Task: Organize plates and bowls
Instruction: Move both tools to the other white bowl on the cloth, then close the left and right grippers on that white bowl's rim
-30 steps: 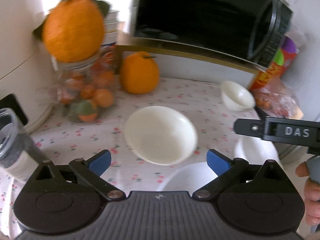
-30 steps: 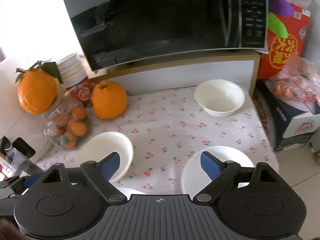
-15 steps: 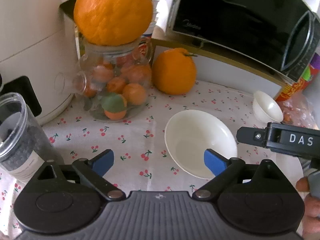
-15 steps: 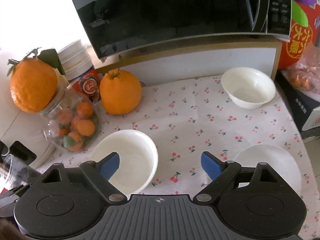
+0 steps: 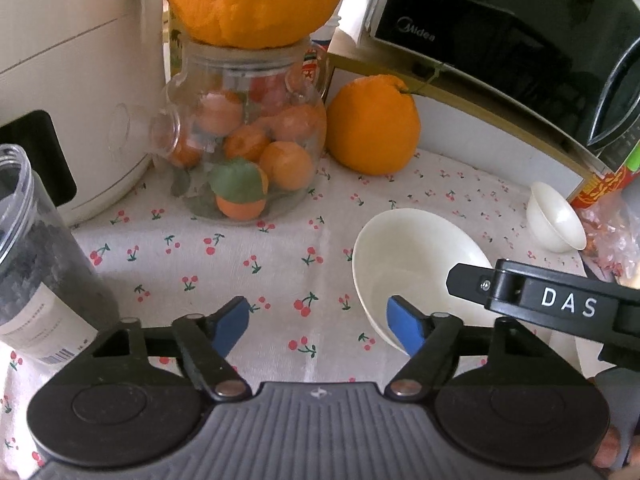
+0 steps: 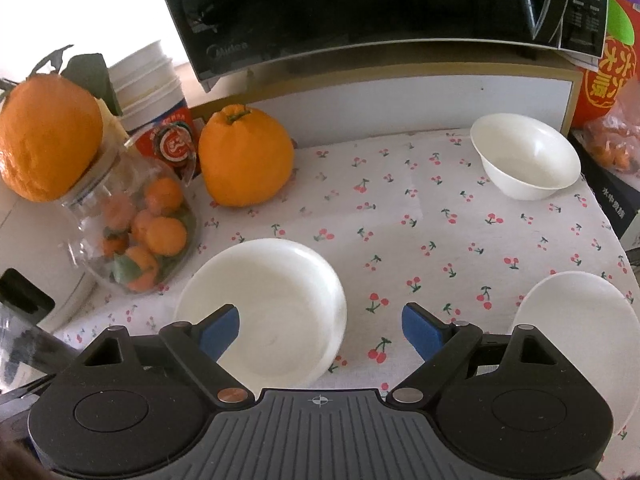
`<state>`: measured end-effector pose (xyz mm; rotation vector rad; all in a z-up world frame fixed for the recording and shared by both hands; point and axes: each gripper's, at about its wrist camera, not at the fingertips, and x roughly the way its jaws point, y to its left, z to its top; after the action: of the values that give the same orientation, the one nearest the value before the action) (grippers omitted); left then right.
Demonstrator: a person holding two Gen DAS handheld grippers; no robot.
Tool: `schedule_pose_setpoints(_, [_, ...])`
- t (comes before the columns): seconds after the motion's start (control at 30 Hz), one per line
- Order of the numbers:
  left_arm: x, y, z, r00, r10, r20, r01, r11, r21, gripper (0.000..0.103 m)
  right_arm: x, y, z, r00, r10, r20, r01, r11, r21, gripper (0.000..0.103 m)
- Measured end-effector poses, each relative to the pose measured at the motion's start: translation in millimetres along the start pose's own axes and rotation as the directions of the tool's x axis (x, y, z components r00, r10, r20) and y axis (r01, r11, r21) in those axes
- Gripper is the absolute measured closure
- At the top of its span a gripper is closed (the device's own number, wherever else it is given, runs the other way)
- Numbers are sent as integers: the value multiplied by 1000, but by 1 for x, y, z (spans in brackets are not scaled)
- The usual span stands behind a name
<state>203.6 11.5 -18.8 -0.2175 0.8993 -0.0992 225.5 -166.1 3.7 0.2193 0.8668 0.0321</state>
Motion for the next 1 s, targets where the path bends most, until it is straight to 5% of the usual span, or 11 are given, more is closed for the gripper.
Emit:
schedule_pose_setpoints(0.27, [2, -4, -1, 999, -42, -14, 42, 999, -15, 54, 3, -4, -1, 1000, -18, -5, 18, 1000, 12, 24])
schedule_pose_setpoints(0.7, [4, -14, -2, 996, -93, -17, 93, 996, 14, 85, 4, -1, -2, 1000, 19, -24, -19, 1000, 13, 69])
schedule_pose_setpoints(1.0, [4, -16, -2, 996, -93, -9, 94, 995, 35, 89, 2, -4, -3, 999, 42, -32, -41, 999, 15, 81])
